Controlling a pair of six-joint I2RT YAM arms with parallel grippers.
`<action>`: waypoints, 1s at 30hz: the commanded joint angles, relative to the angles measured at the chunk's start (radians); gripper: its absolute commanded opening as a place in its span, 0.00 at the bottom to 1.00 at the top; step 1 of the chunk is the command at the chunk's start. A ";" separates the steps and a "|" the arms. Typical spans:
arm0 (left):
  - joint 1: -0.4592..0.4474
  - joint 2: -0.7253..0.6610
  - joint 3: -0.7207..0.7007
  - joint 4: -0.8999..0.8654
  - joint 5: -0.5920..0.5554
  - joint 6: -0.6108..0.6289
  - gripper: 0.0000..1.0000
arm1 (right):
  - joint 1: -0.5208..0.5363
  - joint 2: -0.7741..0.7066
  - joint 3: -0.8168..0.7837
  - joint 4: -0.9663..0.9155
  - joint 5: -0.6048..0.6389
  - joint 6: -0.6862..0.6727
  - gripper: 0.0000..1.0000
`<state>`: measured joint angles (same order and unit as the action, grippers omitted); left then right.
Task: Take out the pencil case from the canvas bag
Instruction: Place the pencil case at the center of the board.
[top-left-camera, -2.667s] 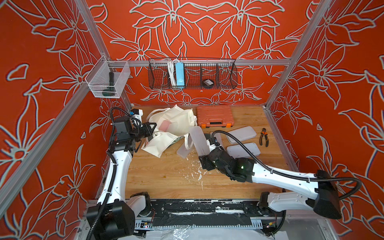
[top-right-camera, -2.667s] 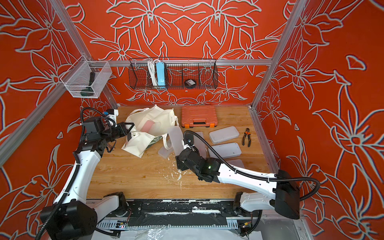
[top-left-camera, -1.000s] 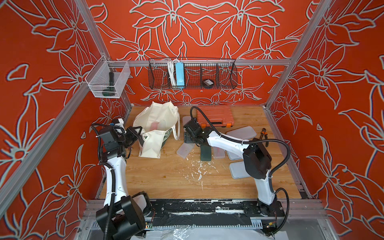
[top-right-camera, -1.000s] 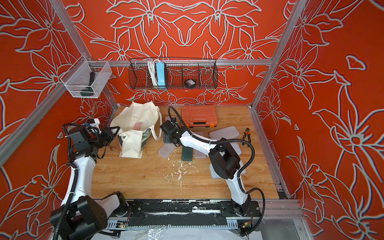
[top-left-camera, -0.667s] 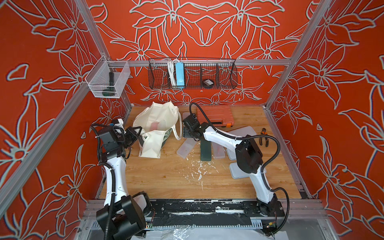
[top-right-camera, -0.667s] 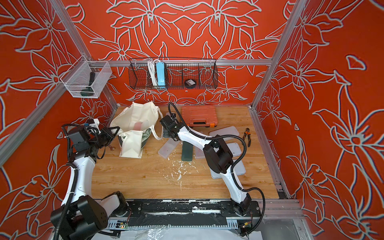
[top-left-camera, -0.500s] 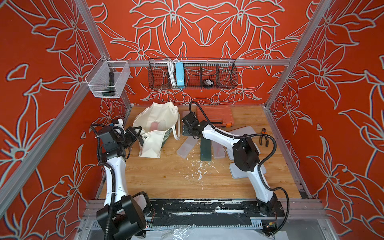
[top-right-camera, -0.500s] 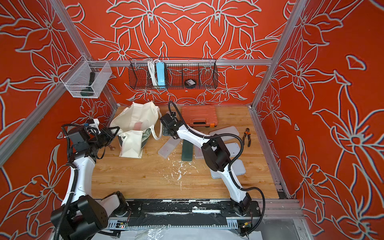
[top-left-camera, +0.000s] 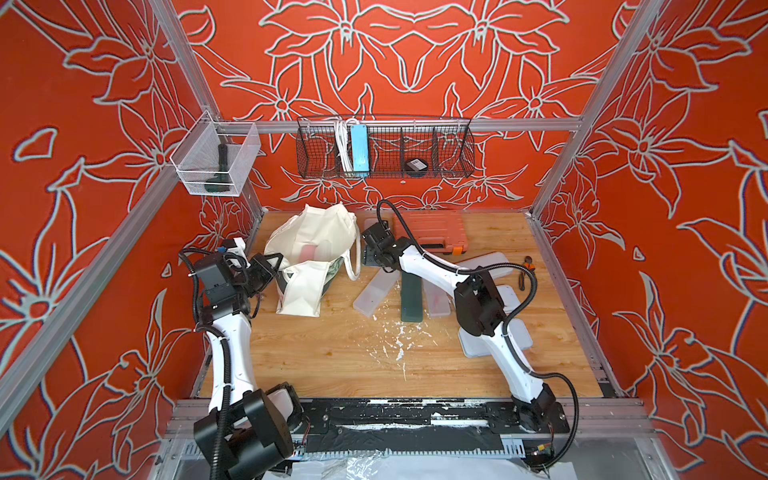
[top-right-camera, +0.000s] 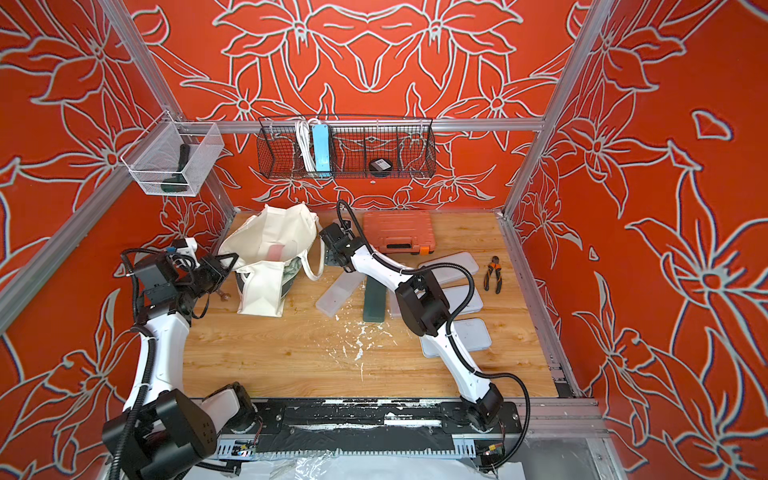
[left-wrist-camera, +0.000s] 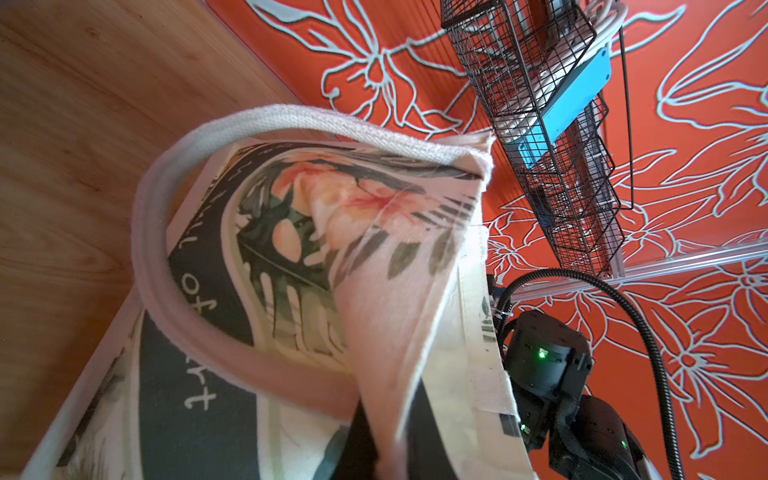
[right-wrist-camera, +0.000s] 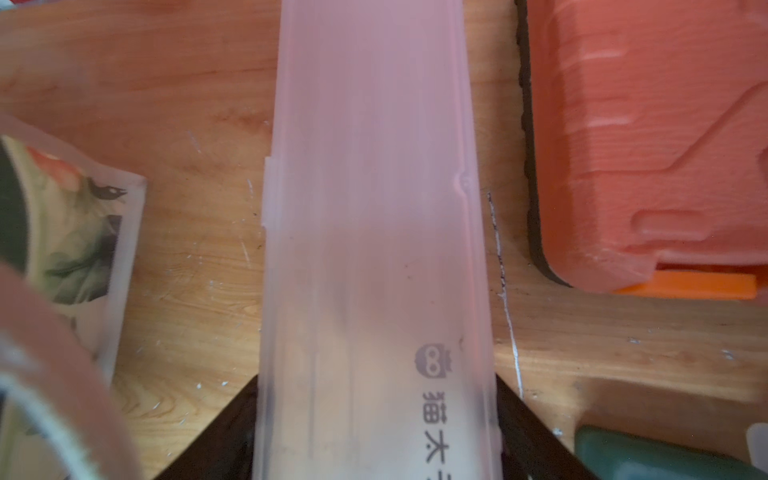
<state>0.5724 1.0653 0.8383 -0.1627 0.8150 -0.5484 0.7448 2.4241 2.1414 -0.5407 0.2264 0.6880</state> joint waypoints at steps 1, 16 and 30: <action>0.011 -0.005 0.017 0.061 0.048 0.012 0.00 | -0.014 0.028 0.034 0.030 0.005 0.001 0.64; 0.021 0.018 0.010 0.091 0.085 0.012 0.00 | -0.040 0.158 0.170 0.076 -0.043 0.007 0.64; 0.025 0.030 0.009 0.092 0.093 0.009 0.00 | -0.047 0.226 0.281 -0.004 -0.070 0.023 0.80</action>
<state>0.5903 1.1004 0.8383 -0.1257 0.8688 -0.5385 0.7017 2.6377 2.3947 -0.5266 0.1680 0.6987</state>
